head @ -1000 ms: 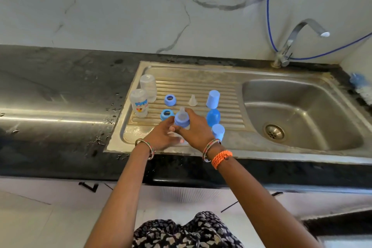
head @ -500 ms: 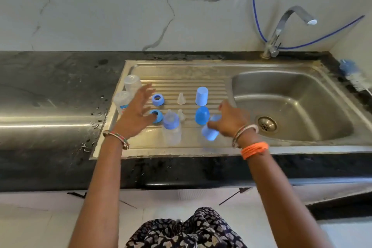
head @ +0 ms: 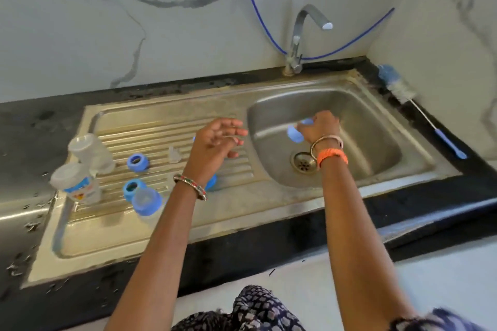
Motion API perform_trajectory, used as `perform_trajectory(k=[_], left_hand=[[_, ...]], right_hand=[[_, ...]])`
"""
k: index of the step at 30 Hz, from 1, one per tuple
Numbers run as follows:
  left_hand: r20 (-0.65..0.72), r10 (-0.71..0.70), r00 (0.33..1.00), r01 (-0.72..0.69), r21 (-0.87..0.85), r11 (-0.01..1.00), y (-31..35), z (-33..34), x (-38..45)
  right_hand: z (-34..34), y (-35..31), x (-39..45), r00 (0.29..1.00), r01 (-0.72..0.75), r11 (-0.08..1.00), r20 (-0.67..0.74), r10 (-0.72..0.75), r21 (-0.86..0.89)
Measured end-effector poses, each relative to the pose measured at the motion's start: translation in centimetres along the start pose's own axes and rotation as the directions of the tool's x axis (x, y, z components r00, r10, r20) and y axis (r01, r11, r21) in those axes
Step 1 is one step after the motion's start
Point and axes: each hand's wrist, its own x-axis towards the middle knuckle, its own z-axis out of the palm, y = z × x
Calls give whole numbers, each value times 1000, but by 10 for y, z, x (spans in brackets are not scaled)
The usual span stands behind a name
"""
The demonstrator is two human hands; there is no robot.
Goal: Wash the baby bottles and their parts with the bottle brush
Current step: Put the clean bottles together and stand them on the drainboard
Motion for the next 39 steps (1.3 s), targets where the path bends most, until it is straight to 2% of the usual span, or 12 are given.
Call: perform_trajectory(k=[4, 7, 8, 11, 16, 22, 25, 27, 29, 31, 35, 39], left_hand=[[-20, -13, 1000, 14, 28, 1000, -7, 1, 3], [-13, 5, 1000, -4, 75, 997, -7, -2, 2], [-1, 9, 1000, -8, 92, 996, -7, -5, 0], [2, 81, 997, -80, 117, 990, -3, -19, -10], [-169, 204, 964, -176, 164, 971, 1, -64, -55], [-396, 264, 880, -150, 296, 943, -21, -118, -111], [-533, 493, 687, -116, 589, 800, -36, -129, -121], [-648, 500, 575, 188, 699, 690, -61, -141, -123], [-762, 254, 595, 500, 599, 625, -85, -147, -131], [-747, 157, 646, 535, 590, 605, -98, -146, -136], [-722, 226, 655, 515, 644, 566, -94, -155, -137], [-662, 46, 748, 597, 702, 389, -94, -175, -144]], right_hand=[[-21, -12, -9, 860, -345, 591, 498, -112, 729], [14, 11, -11, 946, -289, 915, 232, 227, 283], [24, 20, -14, 972, -233, 971, 21, 232, 58], [32, 6, -34, 993, -7, 997, -117, 16, 76], [45, -38, -113, 861, 492, 831, -6, -508, 261], [90, -65, -187, 684, 620, 603, 32, -729, 502], [125, -71, -206, 625, 703, 533, -51, -779, 471], [153, -70, -219, 574, 758, 528, -8, -819, 382], [183, -68, -234, 490, 812, 531, 212, -845, 242], [203, -64, -245, 436, 825, 526, 360, -825, 205], [211, -64, -243, 502, 738, 608, 364, -784, 292], [209, -72, -242, 524, 705, 624, 344, -779, 337]])
